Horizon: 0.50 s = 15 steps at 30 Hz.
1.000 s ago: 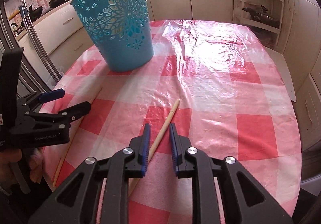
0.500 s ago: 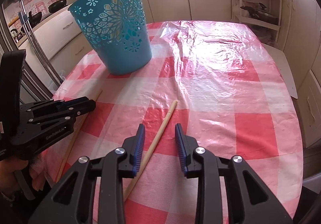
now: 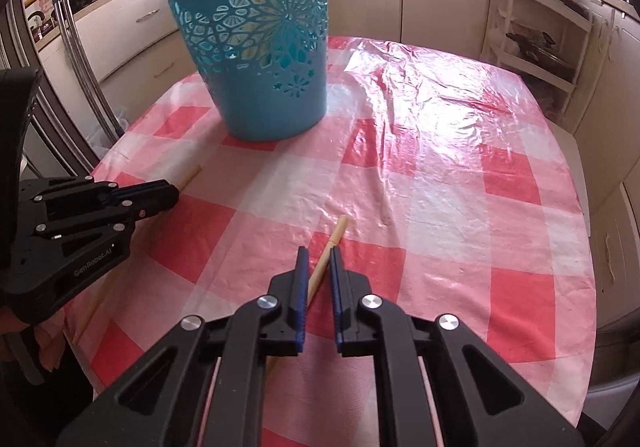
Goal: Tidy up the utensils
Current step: 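Grasp a chopstick with the left tool while the right tool closes on another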
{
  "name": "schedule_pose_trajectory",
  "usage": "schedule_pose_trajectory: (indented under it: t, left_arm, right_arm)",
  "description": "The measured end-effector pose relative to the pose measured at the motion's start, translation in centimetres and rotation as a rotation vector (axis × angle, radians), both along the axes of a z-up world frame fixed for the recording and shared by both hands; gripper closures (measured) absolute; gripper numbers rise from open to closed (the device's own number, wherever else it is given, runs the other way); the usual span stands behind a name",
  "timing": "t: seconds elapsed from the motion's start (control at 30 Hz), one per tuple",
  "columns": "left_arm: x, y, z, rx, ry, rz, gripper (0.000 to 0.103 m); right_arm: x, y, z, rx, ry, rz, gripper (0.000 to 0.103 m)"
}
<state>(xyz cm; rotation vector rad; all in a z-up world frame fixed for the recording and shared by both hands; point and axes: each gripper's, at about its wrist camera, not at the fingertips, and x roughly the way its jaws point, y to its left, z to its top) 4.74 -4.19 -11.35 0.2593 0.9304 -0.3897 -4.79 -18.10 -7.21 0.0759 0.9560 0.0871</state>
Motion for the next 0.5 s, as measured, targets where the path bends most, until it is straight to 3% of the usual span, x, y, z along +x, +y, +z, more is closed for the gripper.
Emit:
schedule_pose_trajectory:
  t: [0.2,0.3,0.5]
  left_arm:
    - [0.36,-0.14,-0.08,0.007,-0.011,0.001,0.091]
    - [0.35,-0.47,-0.12,0.007,-0.011,-0.027,0.098]
    - [0.06,-0.53,0.07,0.009,0.003,-0.041,0.099]
  right_arm:
    - [-0.30,-0.72,-0.09,0.031,-0.013,-0.010,0.092]
    - [-0.31,-0.65,-0.14,0.035,-0.020,-0.012,0.092]
    - [-0.54,-0.54,-0.13,0.028,-0.033,-0.011,0.092]
